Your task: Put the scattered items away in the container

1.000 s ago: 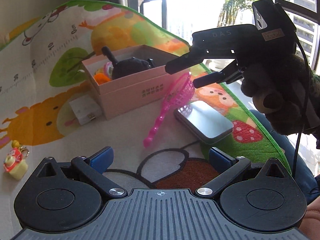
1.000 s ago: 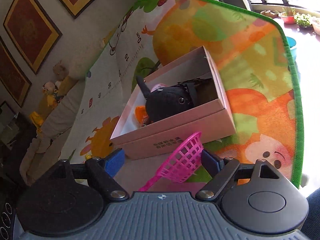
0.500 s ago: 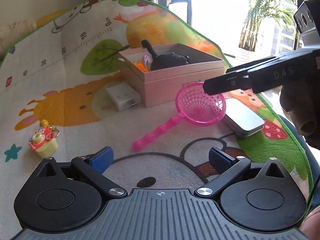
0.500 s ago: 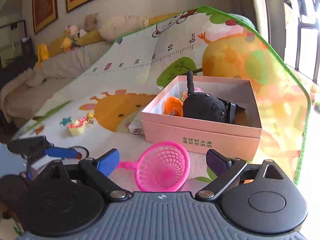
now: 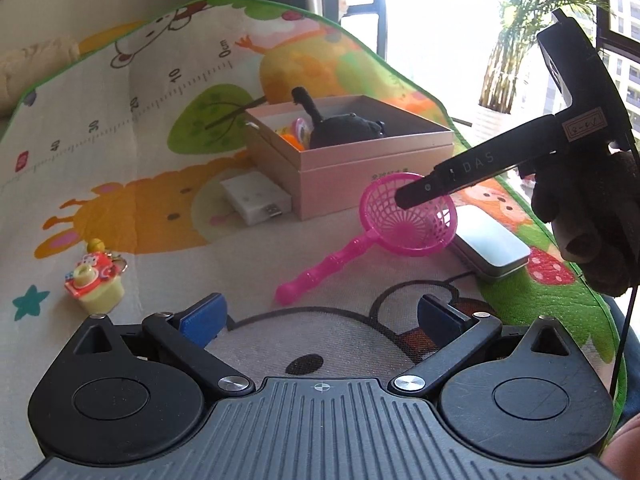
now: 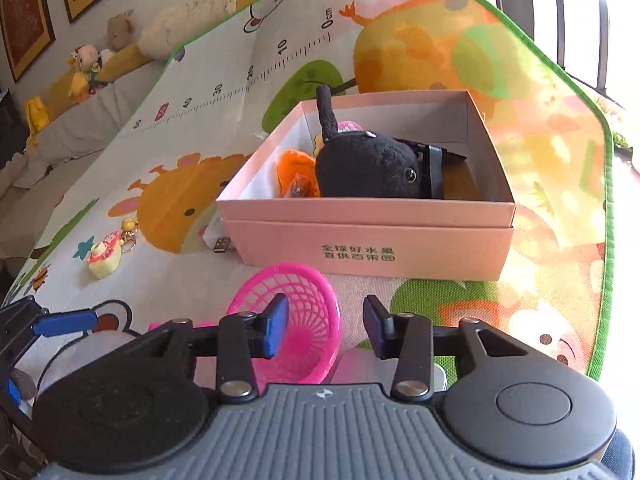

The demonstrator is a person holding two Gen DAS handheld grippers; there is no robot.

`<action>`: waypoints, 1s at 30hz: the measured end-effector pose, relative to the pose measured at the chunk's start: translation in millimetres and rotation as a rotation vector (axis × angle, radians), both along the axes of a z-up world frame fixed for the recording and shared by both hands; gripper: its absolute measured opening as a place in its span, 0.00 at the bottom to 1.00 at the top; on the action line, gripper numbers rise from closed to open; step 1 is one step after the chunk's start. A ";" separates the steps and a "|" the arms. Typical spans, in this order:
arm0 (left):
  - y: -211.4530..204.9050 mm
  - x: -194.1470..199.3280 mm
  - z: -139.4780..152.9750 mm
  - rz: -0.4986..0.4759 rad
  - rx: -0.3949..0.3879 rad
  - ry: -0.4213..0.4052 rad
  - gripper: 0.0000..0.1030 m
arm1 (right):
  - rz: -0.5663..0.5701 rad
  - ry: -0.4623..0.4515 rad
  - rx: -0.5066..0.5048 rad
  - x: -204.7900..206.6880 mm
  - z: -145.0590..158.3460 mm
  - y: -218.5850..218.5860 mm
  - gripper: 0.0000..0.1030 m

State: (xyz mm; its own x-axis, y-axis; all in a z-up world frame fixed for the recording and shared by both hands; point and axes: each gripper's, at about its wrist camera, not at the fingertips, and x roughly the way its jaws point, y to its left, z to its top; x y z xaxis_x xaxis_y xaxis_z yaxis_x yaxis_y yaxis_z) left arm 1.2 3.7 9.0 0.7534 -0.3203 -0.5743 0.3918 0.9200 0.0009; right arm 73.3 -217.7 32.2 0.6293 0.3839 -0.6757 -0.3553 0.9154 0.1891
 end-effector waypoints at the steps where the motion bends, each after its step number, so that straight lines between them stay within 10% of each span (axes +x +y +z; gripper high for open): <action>1: -0.4 0.6 -0.5 0.000 0.001 0.001 1.00 | 0.017 0.007 -0.005 -2.6 -1.5 2.5 0.12; 13: -14.2 -3.8 -5.4 -0.148 0.119 0.027 1.00 | 0.256 -0.063 0.020 -51.5 22.9 22.2 0.11; 18: -24.6 -17.2 -12.2 -0.191 0.131 0.079 1.00 | 0.089 -0.236 -0.057 -71.7 32.8 -3.7 0.78; 30: -41.1 -36.8 -2.8 -0.297 -0.092 0.179 1.00 | 0.002 -0.129 -0.100 -87.1 -18.1 -37.1 0.84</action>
